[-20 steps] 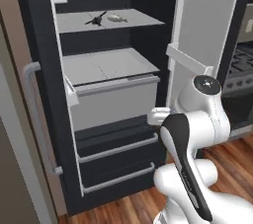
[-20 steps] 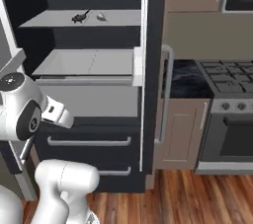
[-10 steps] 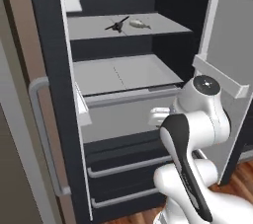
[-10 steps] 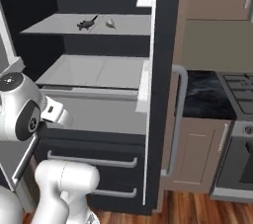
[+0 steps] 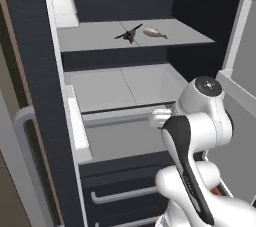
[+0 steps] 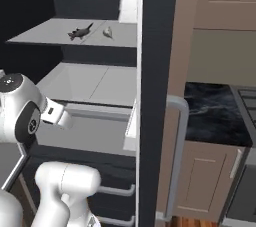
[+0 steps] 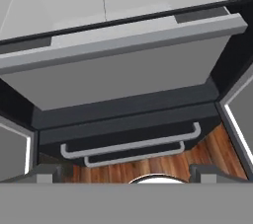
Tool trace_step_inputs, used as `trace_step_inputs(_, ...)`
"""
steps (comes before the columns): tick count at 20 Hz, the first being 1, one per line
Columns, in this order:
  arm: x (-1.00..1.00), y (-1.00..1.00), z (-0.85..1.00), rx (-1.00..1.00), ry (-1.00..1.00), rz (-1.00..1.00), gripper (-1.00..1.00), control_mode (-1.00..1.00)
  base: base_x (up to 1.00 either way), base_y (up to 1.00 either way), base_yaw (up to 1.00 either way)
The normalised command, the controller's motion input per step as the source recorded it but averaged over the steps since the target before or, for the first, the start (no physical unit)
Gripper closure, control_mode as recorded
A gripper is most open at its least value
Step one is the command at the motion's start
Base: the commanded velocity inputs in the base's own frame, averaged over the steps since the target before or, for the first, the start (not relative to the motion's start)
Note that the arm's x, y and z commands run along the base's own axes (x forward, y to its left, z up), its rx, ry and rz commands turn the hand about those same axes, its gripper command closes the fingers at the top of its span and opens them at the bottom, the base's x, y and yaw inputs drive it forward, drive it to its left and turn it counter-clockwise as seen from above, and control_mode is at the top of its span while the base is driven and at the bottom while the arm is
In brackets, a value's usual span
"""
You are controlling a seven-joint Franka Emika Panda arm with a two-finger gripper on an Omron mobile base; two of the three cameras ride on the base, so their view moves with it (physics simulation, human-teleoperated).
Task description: Gather the onion and garlic from the fridge and place them on a tray on the dining counter. Then gather the fishs from the fridge and place them on the other tray.
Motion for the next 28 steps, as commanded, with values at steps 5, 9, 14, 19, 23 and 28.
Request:
trace_step_inputs(5,0.00,0.00,0.00,0.00,0.00,0.00,-1.00,1.00,0.58,-0.28,0.10)
trace_step_inputs(9,0.00,0.00,0.00,0.00,0.00,0.00,-1.00,1.00,0.69,-0.06,0.03)
trace_step_inputs(14,0.39,-0.03,0.09,0.00,0.00,0.00,-1.00,-1.00,0.51,0.00,0.00)
trace_step_inputs(19,0.92,-0.28,0.38,0.00,-0.01,0.08,-1.00,-1.00,0.00,0.00,0.00)
trace_step_inputs(23,0.55,-0.31,0.61,-0.04,-0.09,0.08,-1.00,-1.00,0.00,0.00,0.00)
trace_step_inputs(28,0.30,-0.21,0.81,-0.11,-0.12,0.06,-1.00,-1.00,0.00,0.00,0.00)
